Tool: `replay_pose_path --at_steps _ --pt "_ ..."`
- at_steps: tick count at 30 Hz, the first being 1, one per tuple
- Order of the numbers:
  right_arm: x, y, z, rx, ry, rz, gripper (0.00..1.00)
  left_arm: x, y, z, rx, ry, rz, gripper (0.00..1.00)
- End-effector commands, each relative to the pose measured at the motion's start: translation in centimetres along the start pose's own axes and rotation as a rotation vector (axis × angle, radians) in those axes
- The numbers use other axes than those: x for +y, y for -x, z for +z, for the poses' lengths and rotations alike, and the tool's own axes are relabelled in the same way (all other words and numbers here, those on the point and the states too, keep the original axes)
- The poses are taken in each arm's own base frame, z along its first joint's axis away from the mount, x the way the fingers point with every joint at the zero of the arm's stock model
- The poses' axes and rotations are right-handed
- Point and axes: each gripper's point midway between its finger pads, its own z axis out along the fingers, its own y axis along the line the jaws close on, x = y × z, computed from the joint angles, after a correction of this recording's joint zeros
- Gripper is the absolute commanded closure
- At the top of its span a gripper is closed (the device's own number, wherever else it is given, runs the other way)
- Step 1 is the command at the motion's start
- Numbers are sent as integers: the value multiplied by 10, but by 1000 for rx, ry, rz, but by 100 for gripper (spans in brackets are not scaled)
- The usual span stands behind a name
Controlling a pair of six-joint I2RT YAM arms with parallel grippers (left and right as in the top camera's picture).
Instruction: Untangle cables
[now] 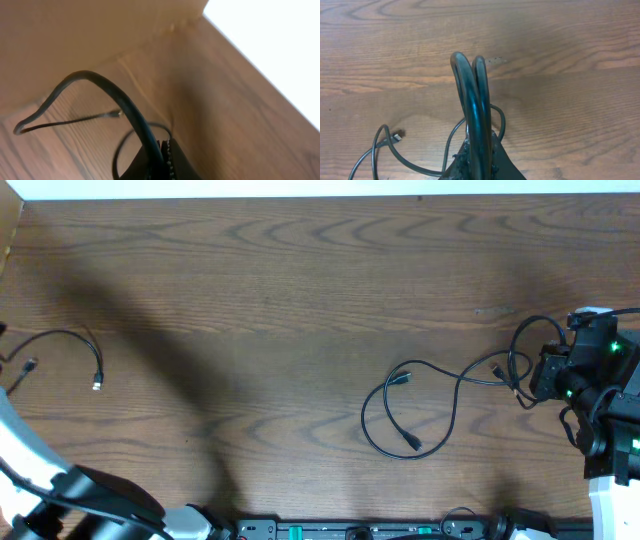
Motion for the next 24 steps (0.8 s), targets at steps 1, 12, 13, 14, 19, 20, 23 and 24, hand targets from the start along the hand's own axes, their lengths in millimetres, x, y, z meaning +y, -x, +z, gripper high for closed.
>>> replay_pose_path --at_steps 1,12,13,14,19,20,23,24 --pt "2 8 -5 -25 13 14 99 0 -25 24 115 -43 -43 93" --pt "2 8 -5 -24 14 14 99 20 -96 66 389 -2 -118 18" --pt "2 8 -5 -24 14 14 99 21 -99 67 401 0 -121 11" --pt "2 8 -5 -24 13 14 99 21 -101 68 411 2 -123 9" --pt "2 8 -5 -24 14 14 99 13 -106 66 436 -42 -138 9" --pt "2 8 -5 -24 14 14 99 8 -107 65 443 -74 -147 8" --pt "2 8 -5 -24 14 14 99 -17 -111 58 480 -212 -186 8" --pt "2 8 -5 -24 14 14 99 -22 -115 55 502 -238 -202 8"
